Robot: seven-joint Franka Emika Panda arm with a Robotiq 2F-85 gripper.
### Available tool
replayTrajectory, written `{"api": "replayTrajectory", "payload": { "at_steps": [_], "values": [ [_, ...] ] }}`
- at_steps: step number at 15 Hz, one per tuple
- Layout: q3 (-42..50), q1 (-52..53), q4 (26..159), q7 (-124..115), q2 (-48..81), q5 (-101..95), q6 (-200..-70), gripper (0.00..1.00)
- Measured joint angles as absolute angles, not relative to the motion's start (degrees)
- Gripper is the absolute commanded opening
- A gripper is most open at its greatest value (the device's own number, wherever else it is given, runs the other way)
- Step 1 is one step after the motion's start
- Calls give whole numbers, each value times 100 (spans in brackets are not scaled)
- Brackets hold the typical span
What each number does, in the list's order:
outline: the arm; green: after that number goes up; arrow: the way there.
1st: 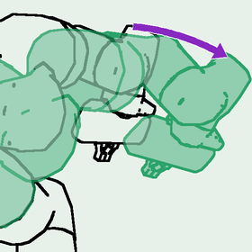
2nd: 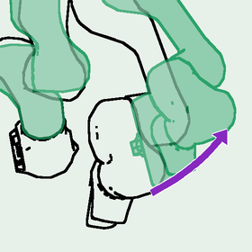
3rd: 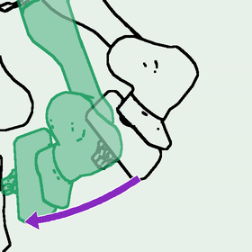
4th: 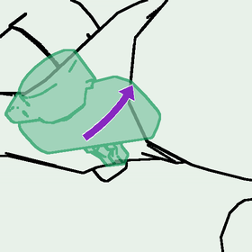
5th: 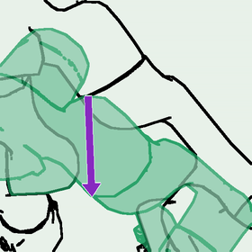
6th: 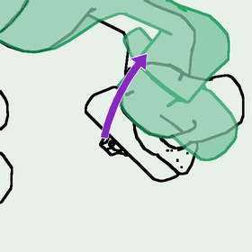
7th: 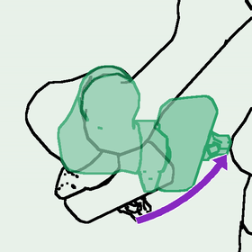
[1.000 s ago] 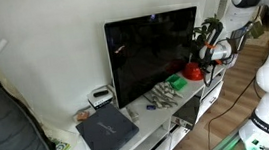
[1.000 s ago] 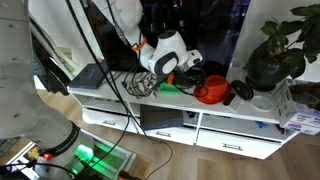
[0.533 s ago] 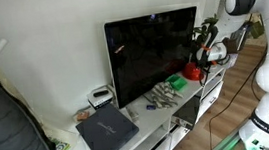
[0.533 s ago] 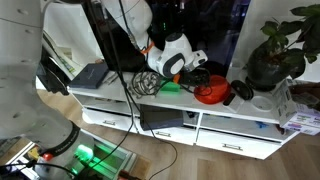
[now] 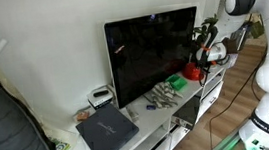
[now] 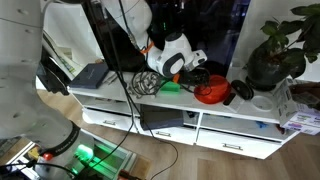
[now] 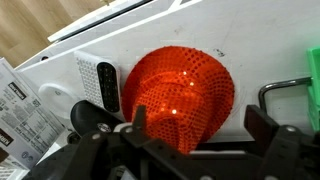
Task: Move the orange hat to the left
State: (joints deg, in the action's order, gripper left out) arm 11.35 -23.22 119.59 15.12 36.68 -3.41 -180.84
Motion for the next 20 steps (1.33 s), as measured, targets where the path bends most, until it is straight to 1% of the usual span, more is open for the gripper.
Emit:
{"api": "replayTrajectory", "payload": {
  "at_steps": [4,9,18,19,20],
  "values": [
    [1048,-2250,11809,1384,3770,-341,-18088,100],
    [1229,-2003,11333,1102,4222,-341,-18105,100],
    [1298,-2015,10397,866,5140,-337,-18702,100],
    [1298,-2019,10311,834,5220,-334,-18737,94],
    [1298,-2020,10231,803,5301,-332,-18768,85]
  ]
}}
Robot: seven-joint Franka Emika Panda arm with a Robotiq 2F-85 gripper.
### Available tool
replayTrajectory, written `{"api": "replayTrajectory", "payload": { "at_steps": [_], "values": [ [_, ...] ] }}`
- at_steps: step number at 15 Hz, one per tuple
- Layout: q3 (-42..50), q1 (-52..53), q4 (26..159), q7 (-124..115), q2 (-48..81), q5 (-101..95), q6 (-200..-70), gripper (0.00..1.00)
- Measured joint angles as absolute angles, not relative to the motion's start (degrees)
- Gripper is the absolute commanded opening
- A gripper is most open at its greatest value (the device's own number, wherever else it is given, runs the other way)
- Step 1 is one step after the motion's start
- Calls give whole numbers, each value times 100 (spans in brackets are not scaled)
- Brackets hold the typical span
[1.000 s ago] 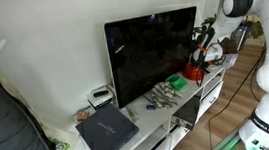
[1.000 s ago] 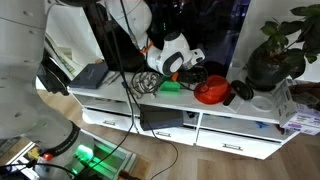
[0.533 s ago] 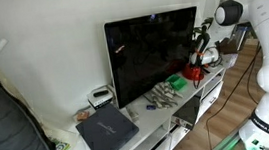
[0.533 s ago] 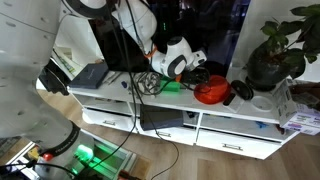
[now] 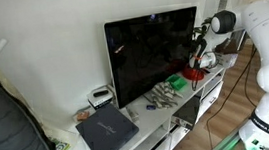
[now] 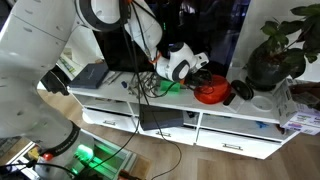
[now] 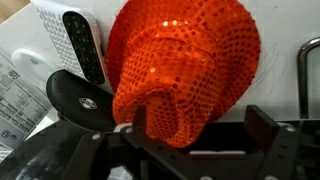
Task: Move the orange hat to the left
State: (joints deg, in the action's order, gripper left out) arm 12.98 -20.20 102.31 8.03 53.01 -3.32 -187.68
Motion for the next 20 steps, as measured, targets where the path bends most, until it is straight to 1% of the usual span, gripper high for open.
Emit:
{"api": "replayTrajectory", "payload": {
  "at_steps": [1,2,6,9,10,12,20],
  "values": [
    [1296,-2025,10150,769,5381,-331,-18814,70],
    [1291,-2031,10080,722,5458,-330,-18872,69],
    [1269,-2063,9839,599,5732,-329,-19131,39],
    [1273,-2072,9707,581,5889,-328,-19266,19],
    [1277,-2073,9679,581,5926,-328,-19300,11],
    [1296,-2072,9648,580,5972,-328,-19334,0],
    [1360,-2072,9661,580,5935,-328,-19258,2]
  ]
}}
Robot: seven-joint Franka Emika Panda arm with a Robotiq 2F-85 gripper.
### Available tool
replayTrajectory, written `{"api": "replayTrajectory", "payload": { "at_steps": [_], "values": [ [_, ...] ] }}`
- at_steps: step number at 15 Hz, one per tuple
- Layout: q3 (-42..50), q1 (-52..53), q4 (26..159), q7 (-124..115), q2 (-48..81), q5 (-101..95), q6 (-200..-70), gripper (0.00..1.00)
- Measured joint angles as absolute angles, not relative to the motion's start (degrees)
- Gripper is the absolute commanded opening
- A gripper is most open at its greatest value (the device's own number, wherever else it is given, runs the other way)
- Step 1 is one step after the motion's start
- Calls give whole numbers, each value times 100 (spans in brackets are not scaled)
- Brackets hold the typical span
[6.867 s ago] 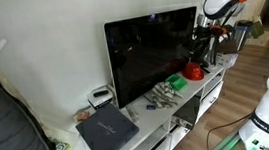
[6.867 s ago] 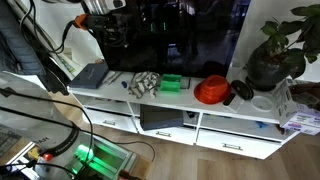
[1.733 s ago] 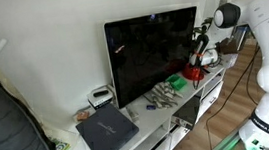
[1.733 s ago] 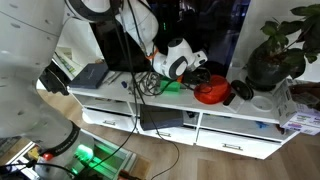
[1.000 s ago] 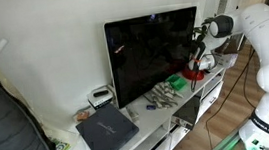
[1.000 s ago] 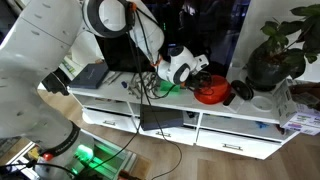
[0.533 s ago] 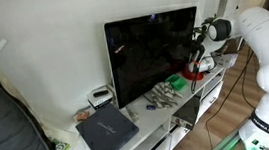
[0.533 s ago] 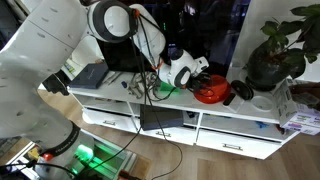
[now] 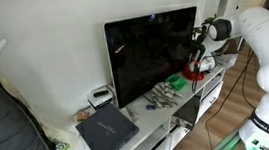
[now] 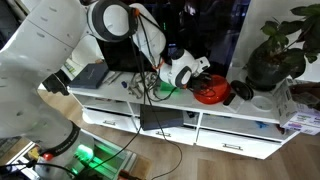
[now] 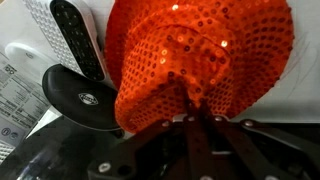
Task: Move the orange hat to the left
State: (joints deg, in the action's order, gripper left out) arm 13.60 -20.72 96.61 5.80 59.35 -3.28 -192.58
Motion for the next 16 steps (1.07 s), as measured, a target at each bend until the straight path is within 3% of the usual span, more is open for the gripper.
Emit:
{"api": "replayTrajectory", "payload": {
  "at_steps": [6,16],
  "values": [
    [1266,-2095,10063,631,5425,-407,-19054,2],
    [614,-2559,11901,1247,3473,-842,-18367,2]
  ]
}}
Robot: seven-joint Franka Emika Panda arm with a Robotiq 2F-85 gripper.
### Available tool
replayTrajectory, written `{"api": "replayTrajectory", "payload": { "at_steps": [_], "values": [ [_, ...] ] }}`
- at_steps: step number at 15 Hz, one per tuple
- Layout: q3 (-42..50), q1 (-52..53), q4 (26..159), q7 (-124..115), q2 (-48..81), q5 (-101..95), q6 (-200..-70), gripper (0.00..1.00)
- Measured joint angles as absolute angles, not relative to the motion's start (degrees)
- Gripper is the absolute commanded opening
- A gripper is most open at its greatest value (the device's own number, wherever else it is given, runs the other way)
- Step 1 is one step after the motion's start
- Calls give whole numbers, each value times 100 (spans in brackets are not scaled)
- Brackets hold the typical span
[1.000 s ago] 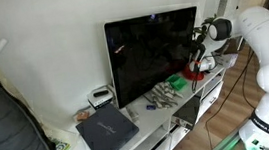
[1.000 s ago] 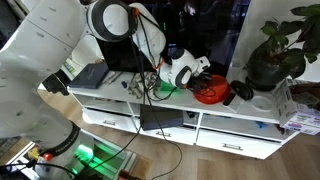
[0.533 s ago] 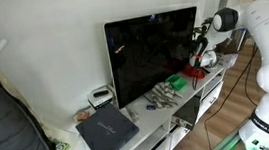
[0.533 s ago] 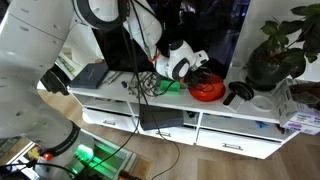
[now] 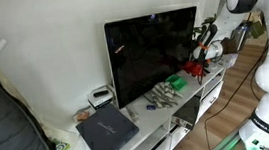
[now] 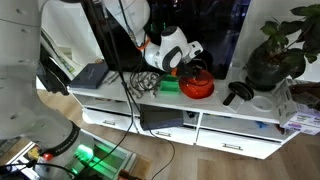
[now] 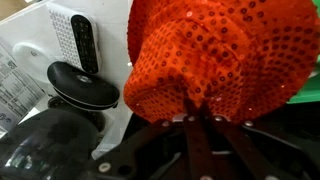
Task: Move the orange hat to the left
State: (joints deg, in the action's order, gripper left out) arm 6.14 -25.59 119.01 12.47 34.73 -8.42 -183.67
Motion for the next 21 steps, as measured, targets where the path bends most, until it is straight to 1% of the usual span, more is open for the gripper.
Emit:
{"api": "replayTrajectory", "payload": {
  "at_steps": [10,11,14,17,20,21],
  "values": [
    [-1050,-3954,13727,2291,1479,-1043,-18411,2],
    [-1376,-4207,13868,2384,1362,-1040,-18395,2],
    [-2723,-5085,14208,2703,1292,-948,-18376,2],
    [-4107,-5926,14391,3016,1586,-931,-18353,2],
    [-5478,-7119,14495,3581,2039,-978,-18023,2],
    [-5915,-7548,14530,3835,2191,-974,-17857,6]
  ]
}}
